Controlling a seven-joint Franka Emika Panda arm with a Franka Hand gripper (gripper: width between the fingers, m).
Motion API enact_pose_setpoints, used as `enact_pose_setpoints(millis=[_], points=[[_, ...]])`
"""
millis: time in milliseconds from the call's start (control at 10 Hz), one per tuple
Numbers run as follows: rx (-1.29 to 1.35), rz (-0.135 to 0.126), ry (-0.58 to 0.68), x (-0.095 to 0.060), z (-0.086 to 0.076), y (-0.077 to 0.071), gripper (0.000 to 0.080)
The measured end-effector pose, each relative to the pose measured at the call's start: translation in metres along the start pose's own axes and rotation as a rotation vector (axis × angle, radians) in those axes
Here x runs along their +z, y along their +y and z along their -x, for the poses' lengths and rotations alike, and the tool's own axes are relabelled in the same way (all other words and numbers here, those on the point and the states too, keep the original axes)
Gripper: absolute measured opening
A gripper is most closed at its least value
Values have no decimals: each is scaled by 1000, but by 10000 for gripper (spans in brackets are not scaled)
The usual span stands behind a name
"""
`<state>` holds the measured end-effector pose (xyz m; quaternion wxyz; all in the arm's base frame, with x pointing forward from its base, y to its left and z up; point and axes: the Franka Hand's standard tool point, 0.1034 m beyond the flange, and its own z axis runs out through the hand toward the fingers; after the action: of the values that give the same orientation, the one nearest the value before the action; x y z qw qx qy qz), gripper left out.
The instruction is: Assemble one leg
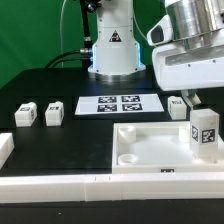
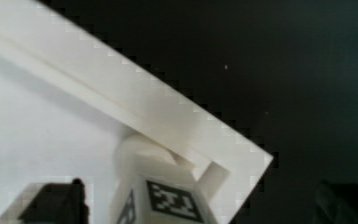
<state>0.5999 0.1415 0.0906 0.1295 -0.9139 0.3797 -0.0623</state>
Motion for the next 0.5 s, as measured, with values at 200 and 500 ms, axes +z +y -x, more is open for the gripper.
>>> enact_pose_setpoints(millis=[200, 500], points=[[-276, 15, 14, 8, -7, 7, 648], [-567, 26, 9, 14, -17, 17, 648]])
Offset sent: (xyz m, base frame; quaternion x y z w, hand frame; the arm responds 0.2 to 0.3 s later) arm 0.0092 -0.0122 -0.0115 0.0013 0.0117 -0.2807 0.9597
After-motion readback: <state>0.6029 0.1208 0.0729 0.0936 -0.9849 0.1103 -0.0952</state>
